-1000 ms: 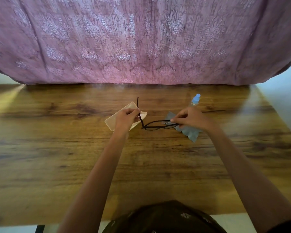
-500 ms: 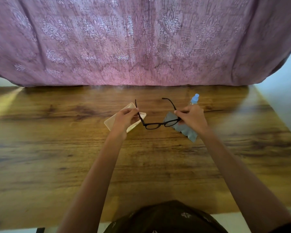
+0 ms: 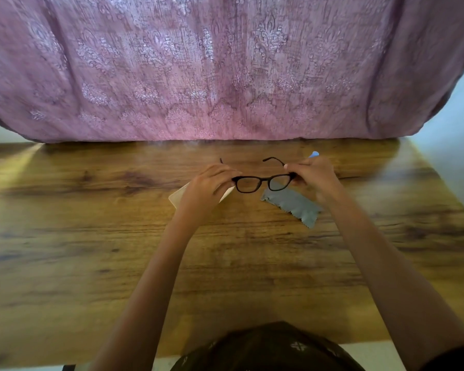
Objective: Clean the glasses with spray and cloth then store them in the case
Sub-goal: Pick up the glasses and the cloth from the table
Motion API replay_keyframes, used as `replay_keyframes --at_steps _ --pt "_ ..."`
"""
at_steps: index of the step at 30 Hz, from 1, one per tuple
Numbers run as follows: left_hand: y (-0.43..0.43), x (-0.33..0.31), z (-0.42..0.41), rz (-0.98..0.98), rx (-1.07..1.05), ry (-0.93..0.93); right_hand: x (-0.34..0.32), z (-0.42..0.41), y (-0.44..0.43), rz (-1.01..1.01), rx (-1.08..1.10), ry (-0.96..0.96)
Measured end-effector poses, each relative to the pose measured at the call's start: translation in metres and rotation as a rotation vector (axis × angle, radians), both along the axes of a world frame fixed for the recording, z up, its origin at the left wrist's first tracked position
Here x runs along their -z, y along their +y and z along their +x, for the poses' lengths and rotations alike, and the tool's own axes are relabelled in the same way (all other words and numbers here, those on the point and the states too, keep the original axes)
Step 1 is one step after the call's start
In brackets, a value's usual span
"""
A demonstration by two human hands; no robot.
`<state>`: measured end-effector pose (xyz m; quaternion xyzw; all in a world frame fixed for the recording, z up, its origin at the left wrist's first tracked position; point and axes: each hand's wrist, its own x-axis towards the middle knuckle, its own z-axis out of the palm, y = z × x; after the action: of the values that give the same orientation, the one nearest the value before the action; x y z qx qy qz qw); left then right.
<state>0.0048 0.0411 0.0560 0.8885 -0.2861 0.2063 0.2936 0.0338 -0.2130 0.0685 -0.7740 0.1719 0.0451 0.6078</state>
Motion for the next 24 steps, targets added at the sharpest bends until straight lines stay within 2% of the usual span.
replay_keyframes --at_steps 6,10,12,14,17,19,21,24 --pt "-0.004 -0.017 0.001 0.071 -0.005 -0.098 0.000 -0.002 -0.002 0.247 0.004 0.100" --pt "-0.011 -0.027 -0.001 -0.021 -0.028 -0.157 0.003 -0.005 -0.002 0.400 0.057 0.063" --pt "-0.015 -0.031 -0.001 -0.073 -0.063 -0.160 0.007 -0.006 -0.001 0.412 0.124 0.026" --pt "-0.018 -0.033 -0.001 -0.115 -0.123 -0.149 0.014 -0.007 -0.002 0.214 0.206 -0.057" --pt "-0.022 -0.033 -0.002 -0.224 -0.205 -0.085 0.027 -0.010 -0.005 -0.324 0.305 -0.316" --pt "-0.026 -0.033 -0.005 -0.296 -0.240 -0.047 0.034 -0.011 -0.006 -0.571 0.312 -0.469" --pt "-0.031 -0.031 -0.009 -0.347 -0.285 -0.022 0.042 -0.007 -0.008 -0.750 0.262 -0.522" --pt "-0.036 -0.026 -0.014 -0.398 -0.328 0.044 0.056 -0.001 -0.013 -0.854 0.223 -0.502"
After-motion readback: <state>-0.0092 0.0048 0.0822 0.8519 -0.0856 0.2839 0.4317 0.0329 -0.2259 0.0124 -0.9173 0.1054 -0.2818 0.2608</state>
